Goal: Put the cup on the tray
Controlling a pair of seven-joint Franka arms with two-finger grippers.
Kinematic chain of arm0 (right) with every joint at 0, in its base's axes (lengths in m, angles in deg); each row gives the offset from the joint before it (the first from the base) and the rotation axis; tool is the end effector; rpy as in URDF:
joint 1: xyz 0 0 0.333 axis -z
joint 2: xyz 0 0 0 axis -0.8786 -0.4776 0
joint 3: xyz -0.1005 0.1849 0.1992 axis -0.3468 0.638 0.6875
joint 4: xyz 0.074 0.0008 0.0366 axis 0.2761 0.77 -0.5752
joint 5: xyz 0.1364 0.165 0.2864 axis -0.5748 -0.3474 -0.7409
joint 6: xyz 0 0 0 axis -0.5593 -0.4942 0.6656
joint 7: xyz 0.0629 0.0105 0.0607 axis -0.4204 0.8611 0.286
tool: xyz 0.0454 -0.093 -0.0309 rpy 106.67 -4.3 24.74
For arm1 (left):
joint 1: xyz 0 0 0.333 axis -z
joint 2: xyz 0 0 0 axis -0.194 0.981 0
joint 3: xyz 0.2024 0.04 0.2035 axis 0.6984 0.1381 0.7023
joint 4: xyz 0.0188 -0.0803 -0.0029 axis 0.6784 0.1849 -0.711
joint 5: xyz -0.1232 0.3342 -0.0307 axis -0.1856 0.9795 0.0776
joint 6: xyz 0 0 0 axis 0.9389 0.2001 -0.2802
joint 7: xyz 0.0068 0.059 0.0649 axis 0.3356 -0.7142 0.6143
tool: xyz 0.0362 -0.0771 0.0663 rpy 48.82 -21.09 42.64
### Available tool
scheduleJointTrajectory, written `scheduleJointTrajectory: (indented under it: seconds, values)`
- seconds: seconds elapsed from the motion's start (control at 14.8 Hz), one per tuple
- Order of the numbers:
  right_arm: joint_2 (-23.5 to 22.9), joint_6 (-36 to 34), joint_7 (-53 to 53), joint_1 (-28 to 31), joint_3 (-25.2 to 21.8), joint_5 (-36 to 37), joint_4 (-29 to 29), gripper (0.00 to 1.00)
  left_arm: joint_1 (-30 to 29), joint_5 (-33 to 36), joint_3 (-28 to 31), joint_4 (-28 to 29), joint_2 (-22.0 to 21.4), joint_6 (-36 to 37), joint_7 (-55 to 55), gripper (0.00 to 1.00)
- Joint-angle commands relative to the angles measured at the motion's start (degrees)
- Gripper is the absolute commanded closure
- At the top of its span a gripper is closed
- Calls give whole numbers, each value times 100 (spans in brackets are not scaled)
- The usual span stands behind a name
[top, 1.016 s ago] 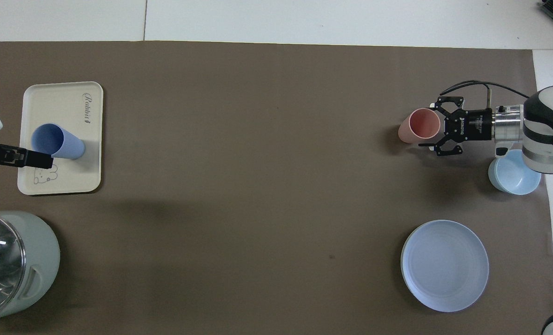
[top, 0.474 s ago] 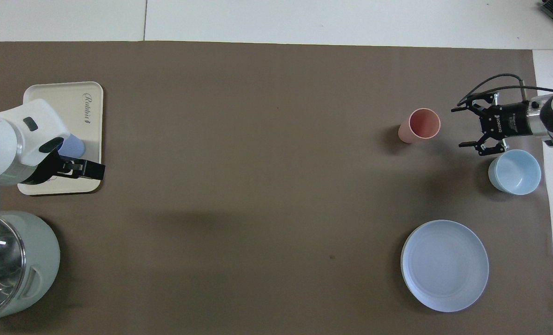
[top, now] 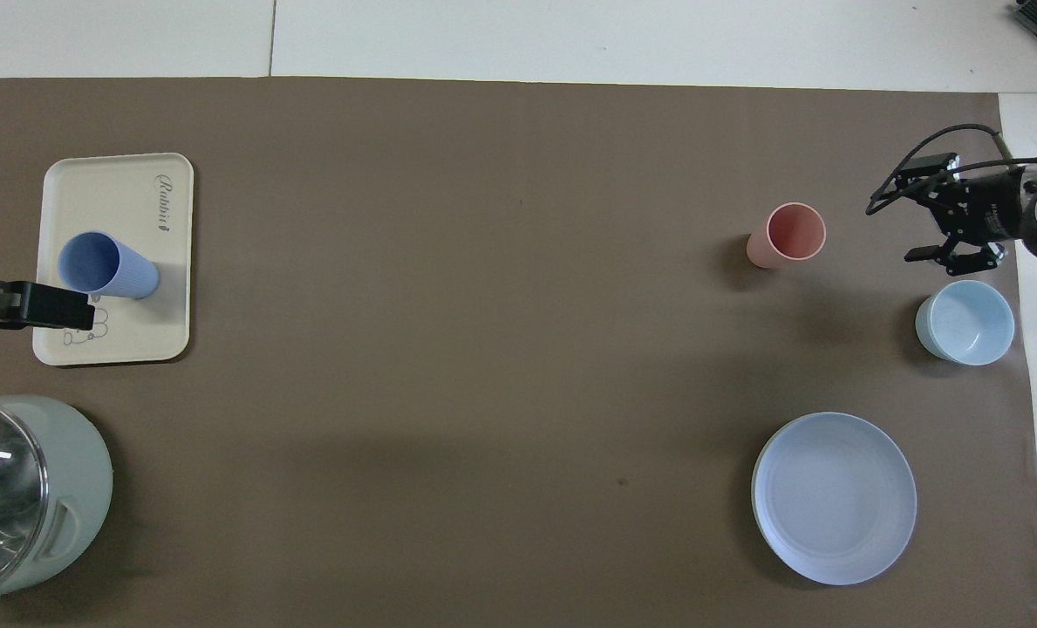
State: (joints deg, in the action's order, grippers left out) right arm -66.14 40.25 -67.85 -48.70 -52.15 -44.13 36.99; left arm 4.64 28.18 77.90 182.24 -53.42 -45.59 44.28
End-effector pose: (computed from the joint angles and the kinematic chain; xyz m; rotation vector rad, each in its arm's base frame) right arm 0.6057 -0.1127 0.4054 -2.5739 1.1345 0.0520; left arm 0.4774 -0.0302 0.6229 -3.1332 0.1331 -0.0617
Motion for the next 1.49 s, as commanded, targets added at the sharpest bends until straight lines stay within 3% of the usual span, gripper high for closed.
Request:
scheduleJointTrajectory:
  seconds: [0.0, 0.2, 0.41, 0.61, 0.81, 1.15, 1.42]
  values:
    - [576, -395, 330, -309, 47, 996, 330, 0, -145, -103, -25, -358, 232, 291, 17, 0]
    - [902, -985, 655, -801, 56, 1632, 365, 0, -189, -103, -25, -349, 232, 309, 26, 0]
    - [1454, -995, 971, -1118, 82, 1782, 768, 0, -128, -94, -51, 123, 75, -137, 43, 0]
    - [2184, -1065, 1069, -1513, 82, 1906, 1261, 0, -84, -94, -104, 231, -5, -175, 52, 0]
    - [2598, -1381, 1323, -1550, 82, 1923, 1209, 0, -109, -76, -95, 223, -23, 45, 78, 0]
    - [2381, -1767, 1561, -1471, 82, 2256, 95, 0, -171, -68, -34, 135, 29, 28, 289, 0]
    - [2195, -1978, 1570, -1488, 82, 2407, -302, 1, -127, -41, -43, 83, 170, 62, 298, 0]
